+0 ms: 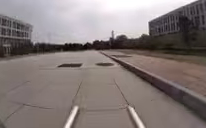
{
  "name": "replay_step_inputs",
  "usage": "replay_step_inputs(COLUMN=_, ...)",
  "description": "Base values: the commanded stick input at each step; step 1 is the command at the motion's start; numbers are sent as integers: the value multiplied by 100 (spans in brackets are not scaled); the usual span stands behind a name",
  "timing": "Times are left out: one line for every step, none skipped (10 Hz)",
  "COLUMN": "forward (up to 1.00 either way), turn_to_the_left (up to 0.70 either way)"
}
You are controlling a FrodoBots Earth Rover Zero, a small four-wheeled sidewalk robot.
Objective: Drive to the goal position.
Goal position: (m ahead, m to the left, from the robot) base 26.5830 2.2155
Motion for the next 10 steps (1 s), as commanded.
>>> replay_step_inputs(forward=70, turn_to_the_left=0)
replay_step_inputs(forward=70, turn_to_the_left=0)
replay_step_inputs(forward=70, turn_to_the_left=0)
replay_step_inputs(forward=70, turn_to_the_left=0)
replay_step_inputs(forward=70, turn_to_the_left=0)
replay_step_inputs(forward=70, turn_to_the_left=0)
replay_step_inputs(forward=70, turn_to_the_left=0)
replay_step_inputs(forward=70, turn_to_the_left=0)
replay_step_inputs(forward=69, turn_to_the_left=0)
replay_step_inputs(forward=69, turn_to_the_left=0)
